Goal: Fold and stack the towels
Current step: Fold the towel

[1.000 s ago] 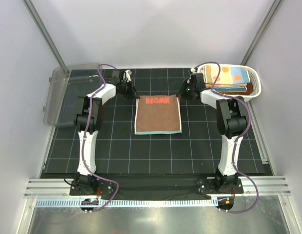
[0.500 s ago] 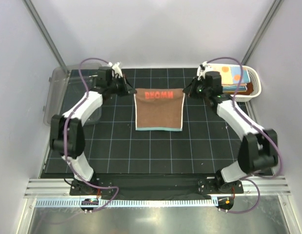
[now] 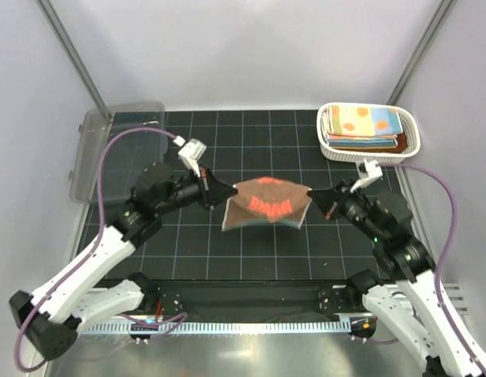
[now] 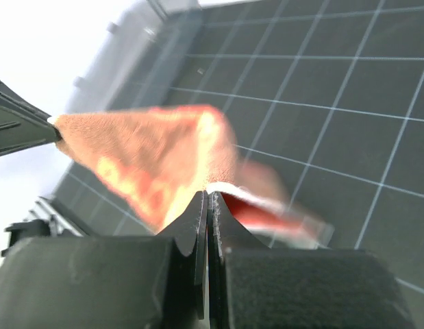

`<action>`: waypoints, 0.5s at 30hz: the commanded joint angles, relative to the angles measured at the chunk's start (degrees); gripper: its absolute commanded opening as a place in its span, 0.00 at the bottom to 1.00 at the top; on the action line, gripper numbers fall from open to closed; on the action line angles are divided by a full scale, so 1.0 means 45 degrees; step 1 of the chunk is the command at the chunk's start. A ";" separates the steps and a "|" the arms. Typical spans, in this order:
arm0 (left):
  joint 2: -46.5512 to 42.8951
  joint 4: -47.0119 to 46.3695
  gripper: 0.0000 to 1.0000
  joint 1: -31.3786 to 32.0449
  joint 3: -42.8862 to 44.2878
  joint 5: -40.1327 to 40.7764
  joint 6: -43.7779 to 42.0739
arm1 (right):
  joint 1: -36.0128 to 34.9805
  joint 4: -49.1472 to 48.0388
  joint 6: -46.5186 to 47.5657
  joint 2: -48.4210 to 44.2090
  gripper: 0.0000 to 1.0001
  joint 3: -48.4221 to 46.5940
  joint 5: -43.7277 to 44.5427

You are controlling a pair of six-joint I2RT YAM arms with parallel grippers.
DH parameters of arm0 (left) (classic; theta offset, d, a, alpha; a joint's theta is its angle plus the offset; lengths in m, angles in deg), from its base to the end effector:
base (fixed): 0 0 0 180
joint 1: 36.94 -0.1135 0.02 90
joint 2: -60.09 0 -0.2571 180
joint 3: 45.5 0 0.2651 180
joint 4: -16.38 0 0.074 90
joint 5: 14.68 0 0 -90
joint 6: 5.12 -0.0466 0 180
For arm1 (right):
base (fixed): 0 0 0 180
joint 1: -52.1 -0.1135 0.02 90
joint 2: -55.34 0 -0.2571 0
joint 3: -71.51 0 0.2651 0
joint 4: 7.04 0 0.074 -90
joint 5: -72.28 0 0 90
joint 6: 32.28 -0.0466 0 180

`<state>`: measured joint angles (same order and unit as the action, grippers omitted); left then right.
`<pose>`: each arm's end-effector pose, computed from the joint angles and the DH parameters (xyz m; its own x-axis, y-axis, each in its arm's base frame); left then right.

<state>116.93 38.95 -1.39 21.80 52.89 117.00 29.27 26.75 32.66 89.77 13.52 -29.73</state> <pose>0.1968 -0.1625 0.3523 -0.5917 -0.1812 -0.7855 0.6215 0.5181 -0.5877 0.1516 0.0744 0.3436 -0.3890 0.2858 -0.8758 -0.4454 0.7738 0.4503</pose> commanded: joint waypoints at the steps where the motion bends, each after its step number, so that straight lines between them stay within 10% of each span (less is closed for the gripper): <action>1: -0.1243 0.0505 0.00 0.0731 -0.0426 0.2674 0.0693 | -0.0102 -0.0051 -0.0991 -0.1497 0.01 0.0506 -0.0261; 9: 0.1697 0.1152 0.00 0.0617 -0.0388 0.6018 -0.0104 | -0.0103 -0.2875 -0.0565 0.1226 0.01 0.1774 0.1045; 15: 0.5604 -0.0682 0.00 -0.0847 -0.0213 0.5225 -0.0106 | -0.0064 -0.7546 0.0079 0.5153 0.01 0.2850 0.2160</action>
<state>136.17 41.34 -2.07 20.14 75.40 117.48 29.05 8.30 30.84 107.45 25.33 -24.16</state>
